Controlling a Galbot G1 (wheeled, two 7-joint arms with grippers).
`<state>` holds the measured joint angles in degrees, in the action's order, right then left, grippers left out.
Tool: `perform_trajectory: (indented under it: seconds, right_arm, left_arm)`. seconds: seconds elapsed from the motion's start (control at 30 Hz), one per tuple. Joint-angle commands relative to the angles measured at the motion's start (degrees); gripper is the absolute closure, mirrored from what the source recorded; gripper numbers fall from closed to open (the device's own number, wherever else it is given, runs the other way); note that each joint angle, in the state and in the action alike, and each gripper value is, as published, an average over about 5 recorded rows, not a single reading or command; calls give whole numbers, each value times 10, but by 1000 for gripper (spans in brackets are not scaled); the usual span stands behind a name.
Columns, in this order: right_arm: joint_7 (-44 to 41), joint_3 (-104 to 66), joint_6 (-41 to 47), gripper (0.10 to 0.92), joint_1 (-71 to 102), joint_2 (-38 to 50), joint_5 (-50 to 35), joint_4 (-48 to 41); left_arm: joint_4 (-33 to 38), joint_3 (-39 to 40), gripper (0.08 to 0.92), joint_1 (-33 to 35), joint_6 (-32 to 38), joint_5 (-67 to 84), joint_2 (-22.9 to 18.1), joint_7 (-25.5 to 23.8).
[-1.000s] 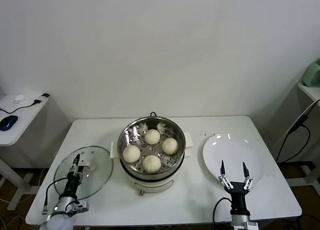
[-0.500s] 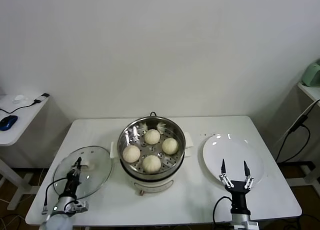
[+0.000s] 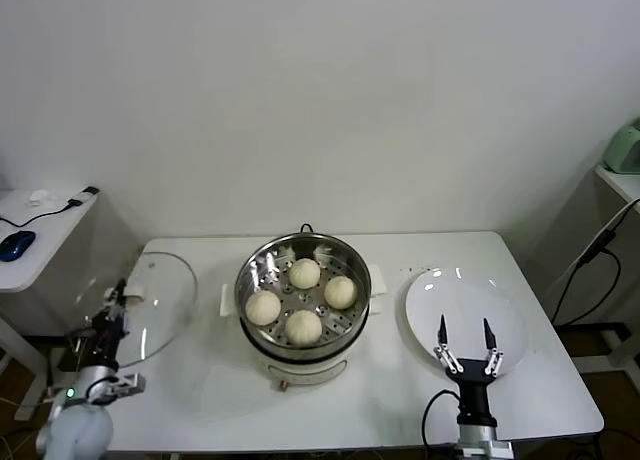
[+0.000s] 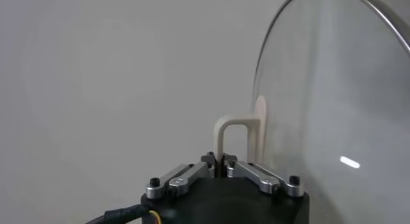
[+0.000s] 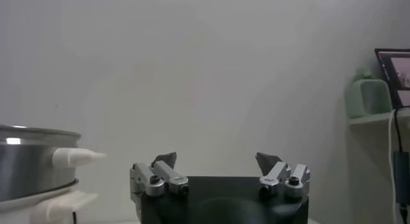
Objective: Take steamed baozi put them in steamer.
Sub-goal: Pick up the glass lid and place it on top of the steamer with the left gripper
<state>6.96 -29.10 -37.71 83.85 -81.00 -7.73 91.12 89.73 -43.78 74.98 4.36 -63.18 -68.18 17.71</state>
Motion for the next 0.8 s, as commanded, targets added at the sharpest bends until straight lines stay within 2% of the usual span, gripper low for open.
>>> perform_trajectory:
  seconds: [0.03, 0.2, 0.4, 0.53, 0.63, 0.8]
  right_arm:
    - [8, -3, 5, 203, -6, 1, 2, 6]
    - [14, -11, 8, 203, -22, 3, 0, -8]
    - [19, -23, 8, 203, -33, 11, -4, -29]
    - [22, -28, 7, 203, -39, 17, -11, -43]
    - [23, -32, 6, 203, -42, 18, -14, -52]
    - [23, -39, 5, 203, -44, 18, -15, -58]
  left_arm:
    - [252, 9, 859, 0, -45, 134, 50, -67]
    - [314, 129, 859, -26, -100, 139, 59, -108]
    - [355, 305, 859, -59, -220, 142, 89, -179]
    - [372, 390, 859, -88, -288, 106, 101, -234]
    - [371, 430, 859, -110, -325, 55, 93, -280]
    - [341, 470, 859, -141, -364, -52, 55, -341]
